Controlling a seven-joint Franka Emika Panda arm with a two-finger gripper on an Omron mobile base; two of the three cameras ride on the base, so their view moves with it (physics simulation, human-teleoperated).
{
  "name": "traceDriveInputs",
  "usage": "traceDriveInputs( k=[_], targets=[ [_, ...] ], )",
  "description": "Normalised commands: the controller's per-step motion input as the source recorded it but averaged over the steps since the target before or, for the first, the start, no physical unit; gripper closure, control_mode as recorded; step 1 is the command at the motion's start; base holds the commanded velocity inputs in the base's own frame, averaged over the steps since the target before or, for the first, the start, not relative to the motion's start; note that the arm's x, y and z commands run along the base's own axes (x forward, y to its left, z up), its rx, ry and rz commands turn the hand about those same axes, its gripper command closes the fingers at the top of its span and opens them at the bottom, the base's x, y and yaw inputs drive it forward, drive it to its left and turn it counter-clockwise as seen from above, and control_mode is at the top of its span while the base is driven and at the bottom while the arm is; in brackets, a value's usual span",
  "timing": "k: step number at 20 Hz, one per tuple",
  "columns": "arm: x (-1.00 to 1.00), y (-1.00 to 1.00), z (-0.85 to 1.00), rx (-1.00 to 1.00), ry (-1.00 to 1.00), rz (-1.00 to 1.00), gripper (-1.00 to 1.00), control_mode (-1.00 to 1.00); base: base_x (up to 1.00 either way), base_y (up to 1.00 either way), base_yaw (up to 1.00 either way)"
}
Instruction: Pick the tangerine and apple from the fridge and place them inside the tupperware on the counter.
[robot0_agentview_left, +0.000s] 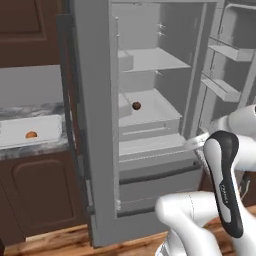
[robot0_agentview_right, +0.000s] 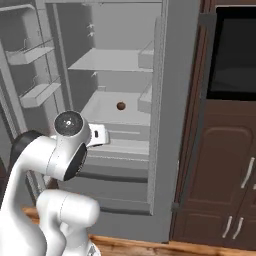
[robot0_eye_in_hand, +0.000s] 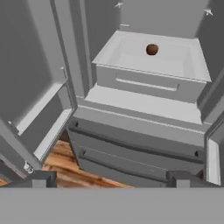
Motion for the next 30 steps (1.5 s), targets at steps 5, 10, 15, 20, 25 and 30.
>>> traceDriveInputs(
  k=[5, 10, 15, 20, 25, 30],
  targets=[
    [0.00, 0.00, 0.00, 0.00, 0.00, 0.00, -1.00, 1.00, 0.64, -0.13, 0.09],
    [0.00, 0.00, 0.00, 0.00, 0.00, 0.00, -1.00, 1.00, 0.87, -0.13, 0.00],
    [0.31, 0.00, -0.18, 0.00, 0.00, 0.00, -1.00, -1.00, 0.44, 0.00, 0.00],
    [0.64, 0.00, -0.49, 0.00, 0.00, 0.00, -1.00, -1.00, 0.00, 0.00, 0.00],
    [0.75, 0.00, -0.23, 0.01, 0.01, 0.00, -1.00, -1.00, 0.00, 0.00, 0.00],
    [0.76, 0.00, -0.13, 0.03, 0.04, 0.00, -1.00, -1.00, 0.00, 0.00, 0.00]
  ],
)
